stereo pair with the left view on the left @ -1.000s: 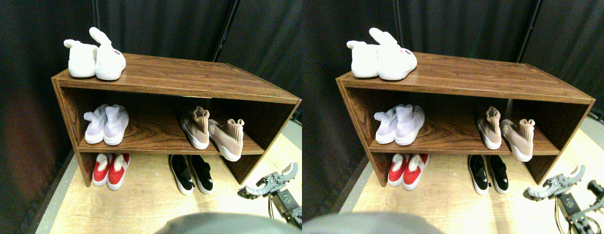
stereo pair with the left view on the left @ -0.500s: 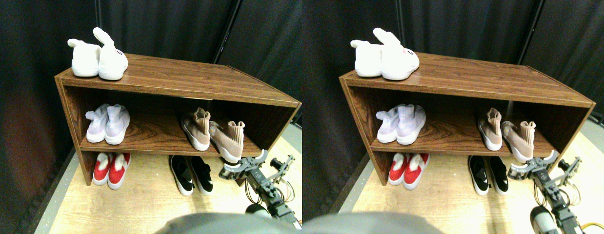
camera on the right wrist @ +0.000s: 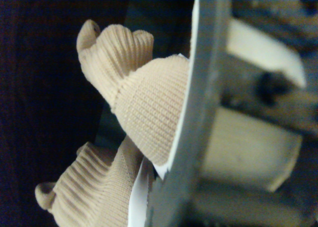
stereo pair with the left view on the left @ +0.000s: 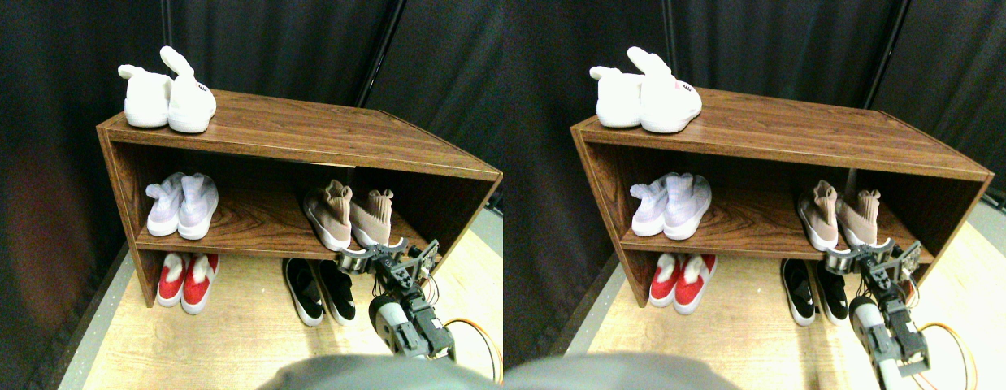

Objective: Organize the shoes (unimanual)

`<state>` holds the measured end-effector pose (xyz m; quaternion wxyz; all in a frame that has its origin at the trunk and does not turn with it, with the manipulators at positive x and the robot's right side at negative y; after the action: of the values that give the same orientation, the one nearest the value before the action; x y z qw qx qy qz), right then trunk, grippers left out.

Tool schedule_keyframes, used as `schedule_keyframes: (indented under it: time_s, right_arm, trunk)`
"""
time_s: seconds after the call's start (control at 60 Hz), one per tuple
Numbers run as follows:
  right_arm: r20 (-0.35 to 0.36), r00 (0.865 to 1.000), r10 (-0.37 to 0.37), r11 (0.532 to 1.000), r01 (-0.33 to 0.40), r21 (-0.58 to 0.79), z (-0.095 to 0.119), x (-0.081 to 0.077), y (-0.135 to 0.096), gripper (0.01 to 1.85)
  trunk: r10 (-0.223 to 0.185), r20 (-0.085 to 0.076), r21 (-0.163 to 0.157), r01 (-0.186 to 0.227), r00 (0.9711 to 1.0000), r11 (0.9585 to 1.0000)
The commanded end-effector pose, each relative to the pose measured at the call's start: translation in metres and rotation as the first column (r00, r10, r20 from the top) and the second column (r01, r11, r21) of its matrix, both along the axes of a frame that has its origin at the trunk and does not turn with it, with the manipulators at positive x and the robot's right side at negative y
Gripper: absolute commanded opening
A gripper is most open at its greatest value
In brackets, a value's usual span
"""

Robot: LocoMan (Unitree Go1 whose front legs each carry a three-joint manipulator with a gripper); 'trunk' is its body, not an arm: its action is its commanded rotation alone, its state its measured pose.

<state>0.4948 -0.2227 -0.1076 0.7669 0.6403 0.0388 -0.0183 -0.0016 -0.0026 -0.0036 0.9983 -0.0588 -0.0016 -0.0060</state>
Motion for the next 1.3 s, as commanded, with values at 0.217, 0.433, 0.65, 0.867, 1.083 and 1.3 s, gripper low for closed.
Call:
schedule_keyframes:
  time_s: [0.217, 0.433, 0.65, 0.867, 1.083, 1.3]
  right_arm:
    - [0.048, 0.998, 0.045, 0.999, -0.046, 0.02, 0.005, 0.001, -0.001, 1.67]
    - [0.082, 0.995, 0.053, 0.999, -0.053, 0.005, 0.012, -0.012, 0.0, 1.68]
    - [0.138, 0.988, 0.075, 0.997, -0.07, -0.04, 0.024, -0.039, -0.005, 1.7]
    - [0.201, 0.978, 0.056, 0.998, -0.047, -0.047, 0.038, -0.067, -0.02, 1.58]
    - [0.234, 0.969, -0.084, 0.988, 0.112, -0.11, 0.058, -0.083, -0.046, 0.81]
    - [0.297, 0.935, -0.193, 0.963, 0.238, -0.125, 0.073, -0.085, -0.07, 0.06]
  trunk:
    - [0.011, -0.009, -0.007, -0.011, 0.9999, 0.9999]
    - [0.003, -0.009, -0.003, -0.003, 1.0, 1.0]
    - [-0.004, -0.008, 0.002, 0.004, 1.0, 1.0]
    - [-0.012, -0.007, 0.007, 0.012, 0.9999, 0.9999]
    - [-0.021, -0.007, 0.009, 0.021, 0.9998, 0.9997]
    - [-0.022, -0.007, 0.012, 0.022, 0.9997, 0.9997]
